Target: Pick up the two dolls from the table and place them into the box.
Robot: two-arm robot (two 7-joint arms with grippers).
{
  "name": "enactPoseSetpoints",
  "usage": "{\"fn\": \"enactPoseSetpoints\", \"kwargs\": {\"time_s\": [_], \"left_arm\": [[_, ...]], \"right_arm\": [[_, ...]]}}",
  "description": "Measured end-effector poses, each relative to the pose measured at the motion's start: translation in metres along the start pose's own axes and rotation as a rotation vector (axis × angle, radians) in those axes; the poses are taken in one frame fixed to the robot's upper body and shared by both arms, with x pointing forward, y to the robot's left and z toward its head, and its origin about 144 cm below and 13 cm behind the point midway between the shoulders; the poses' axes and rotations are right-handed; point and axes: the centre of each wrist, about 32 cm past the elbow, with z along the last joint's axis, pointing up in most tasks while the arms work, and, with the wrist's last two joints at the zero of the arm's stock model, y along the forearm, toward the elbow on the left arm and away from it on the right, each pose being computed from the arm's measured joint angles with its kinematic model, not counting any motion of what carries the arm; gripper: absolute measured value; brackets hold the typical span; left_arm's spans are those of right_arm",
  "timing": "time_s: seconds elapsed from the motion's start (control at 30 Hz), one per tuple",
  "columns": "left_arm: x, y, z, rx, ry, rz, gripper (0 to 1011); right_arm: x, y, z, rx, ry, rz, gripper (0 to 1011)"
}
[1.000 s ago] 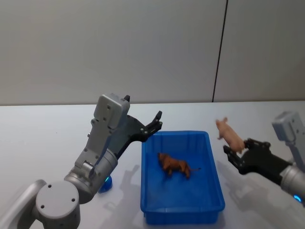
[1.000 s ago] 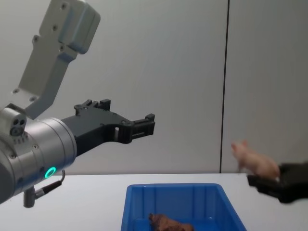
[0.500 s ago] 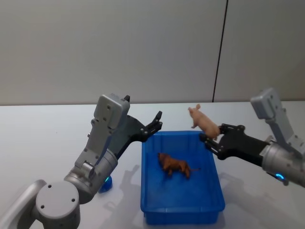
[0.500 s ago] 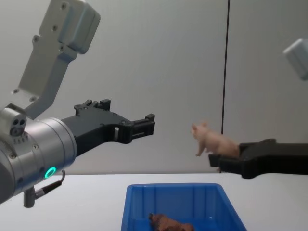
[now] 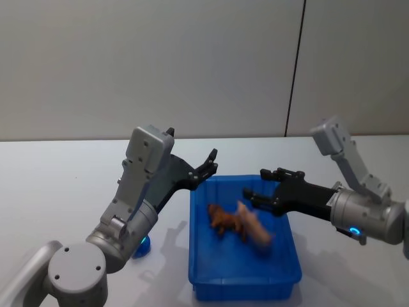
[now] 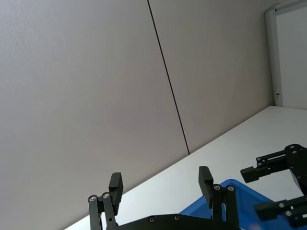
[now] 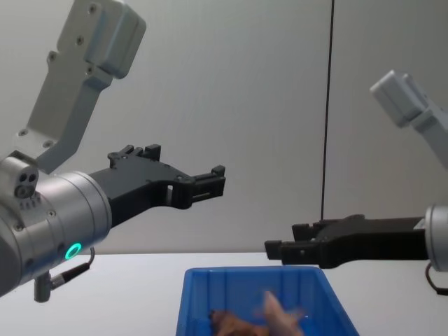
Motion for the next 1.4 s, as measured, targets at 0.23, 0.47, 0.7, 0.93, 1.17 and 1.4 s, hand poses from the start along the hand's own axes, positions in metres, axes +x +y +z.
{"fn": "enactPoseSetpoints", "kwargs": {"time_s": [0.23, 0.47, 0.7, 0.93, 1.17, 1.4], "left_arm": [[0.0, 0.0, 0.0, 0.0, 0.0, 0.0, 1001], [0.0, 0.0, 0.0, 0.0, 0.0, 0.0, 1001], [0.0, 0.0, 0.0, 0.0, 0.0, 0.0, 1001], [0.0, 0.0, 0.0, 0.0, 0.0, 0.0, 1001], [0.0, 0.0, 0.0, 0.0, 0.0, 0.0, 1001], [0.0, 0.0, 0.0, 0.0, 0.0, 0.0, 1001]], "right_arm": [[0.0, 0.004, 0.001, 0.002, -0.001, 0.013, 865], [-0.002, 0.002, 0.0, 0.046, -0.01, -0.006, 1001], [-0.002, -0.014, -0.006, 0.104, -0.015, -0.068, 1001], [0.0, -0.037, -0.014, 0.132, -0.011, -0.133, 1001], [0.002, -0.055, -0.023, 0.134, -0.009, -0.178, 1001], [0.004, -0.071, -0.028, 0.134, -0.014, -0.212, 1001]]}}
